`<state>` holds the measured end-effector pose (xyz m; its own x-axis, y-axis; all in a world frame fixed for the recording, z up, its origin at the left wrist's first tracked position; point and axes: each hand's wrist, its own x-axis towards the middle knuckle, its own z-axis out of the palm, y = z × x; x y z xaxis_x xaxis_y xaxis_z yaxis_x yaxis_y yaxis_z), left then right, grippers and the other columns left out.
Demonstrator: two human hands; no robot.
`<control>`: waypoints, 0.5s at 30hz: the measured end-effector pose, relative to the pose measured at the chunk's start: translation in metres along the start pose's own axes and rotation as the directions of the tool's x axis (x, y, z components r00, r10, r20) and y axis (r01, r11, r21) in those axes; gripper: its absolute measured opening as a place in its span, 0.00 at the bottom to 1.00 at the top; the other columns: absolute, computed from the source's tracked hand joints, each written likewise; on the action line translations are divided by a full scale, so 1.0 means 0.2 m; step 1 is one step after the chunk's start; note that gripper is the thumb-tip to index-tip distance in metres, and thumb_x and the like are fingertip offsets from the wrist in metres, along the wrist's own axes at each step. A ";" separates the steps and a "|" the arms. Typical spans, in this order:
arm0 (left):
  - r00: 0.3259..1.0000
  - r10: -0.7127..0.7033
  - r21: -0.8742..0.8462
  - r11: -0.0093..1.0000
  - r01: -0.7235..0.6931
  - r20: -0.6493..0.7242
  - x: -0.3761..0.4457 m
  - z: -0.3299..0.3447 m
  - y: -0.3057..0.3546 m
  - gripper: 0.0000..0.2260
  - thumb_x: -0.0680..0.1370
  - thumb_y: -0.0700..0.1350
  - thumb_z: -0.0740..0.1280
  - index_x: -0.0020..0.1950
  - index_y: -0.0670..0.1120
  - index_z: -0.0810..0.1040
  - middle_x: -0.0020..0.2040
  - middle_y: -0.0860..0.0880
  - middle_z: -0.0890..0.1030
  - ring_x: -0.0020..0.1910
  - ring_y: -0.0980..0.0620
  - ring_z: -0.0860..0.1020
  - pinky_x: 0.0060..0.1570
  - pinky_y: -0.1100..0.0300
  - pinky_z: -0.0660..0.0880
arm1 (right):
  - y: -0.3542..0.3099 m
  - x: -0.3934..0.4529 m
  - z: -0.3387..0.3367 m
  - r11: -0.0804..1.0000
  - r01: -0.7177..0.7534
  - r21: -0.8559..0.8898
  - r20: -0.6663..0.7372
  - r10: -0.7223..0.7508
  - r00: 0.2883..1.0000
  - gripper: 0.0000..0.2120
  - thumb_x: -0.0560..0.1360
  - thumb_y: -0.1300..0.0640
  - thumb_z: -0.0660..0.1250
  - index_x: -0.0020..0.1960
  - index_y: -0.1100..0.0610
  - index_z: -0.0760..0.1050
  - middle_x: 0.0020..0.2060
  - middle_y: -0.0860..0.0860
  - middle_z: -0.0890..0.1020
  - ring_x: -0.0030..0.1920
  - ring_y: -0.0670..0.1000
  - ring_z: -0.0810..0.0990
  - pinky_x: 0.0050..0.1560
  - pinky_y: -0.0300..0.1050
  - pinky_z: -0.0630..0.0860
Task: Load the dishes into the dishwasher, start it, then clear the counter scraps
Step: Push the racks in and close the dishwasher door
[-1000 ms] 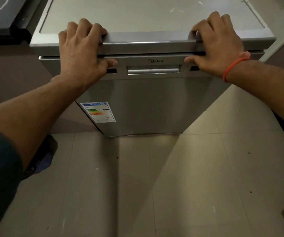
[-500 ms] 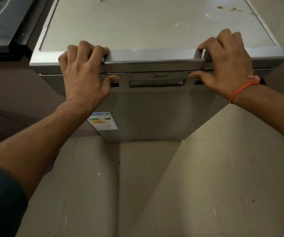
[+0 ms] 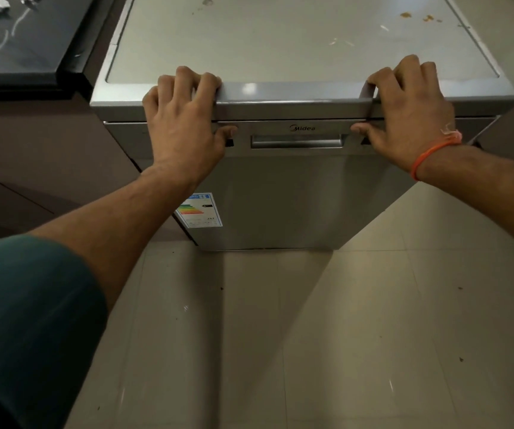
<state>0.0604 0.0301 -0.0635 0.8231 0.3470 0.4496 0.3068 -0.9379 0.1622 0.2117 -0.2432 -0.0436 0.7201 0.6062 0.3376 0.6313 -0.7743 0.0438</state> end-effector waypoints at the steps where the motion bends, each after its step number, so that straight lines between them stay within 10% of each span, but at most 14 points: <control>1: 1.000 0.006 0.008 1.000 -0.006 0.005 0.00 0.00 0.00 0.27 0.75 0.58 0.73 0.69 0.51 0.69 0.66 0.45 0.71 0.67 0.41 0.68 0.70 0.44 0.63 | -0.01 0.00 0.00 1.000 0.000 -0.021 0.003 0.000 1.000 0.27 0.73 0.47 0.74 0.64 0.59 0.68 0.60 0.62 0.69 0.61 0.64 0.69 0.51 0.60 0.77; 15: 0.992 0.035 0.091 0.995 -0.046 0.125 0.02 -0.03 0.02 0.31 0.72 0.51 0.72 0.72 0.49 0.64 0.69 0.44 0.68 0.68 0.41 0.67 0.71 0.43 0.61 | -0.09 0.00 -0.01 0.980 -0.026 -0.198 0.021 0.031 0.999 0.25 0.74 0.50 0.71 0.63 0.62 0.66 0.56 0.65 0.70 0.53 0.66 0.71 0.57 0.61 0.72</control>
<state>0.0614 0.0284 -0.0558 0.8865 0.3121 0.3417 0.3107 -0.9486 0.0604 0.2002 -0.2301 -0.0418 0.7450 0.5859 0.3190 0.5429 -0.8103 0.2206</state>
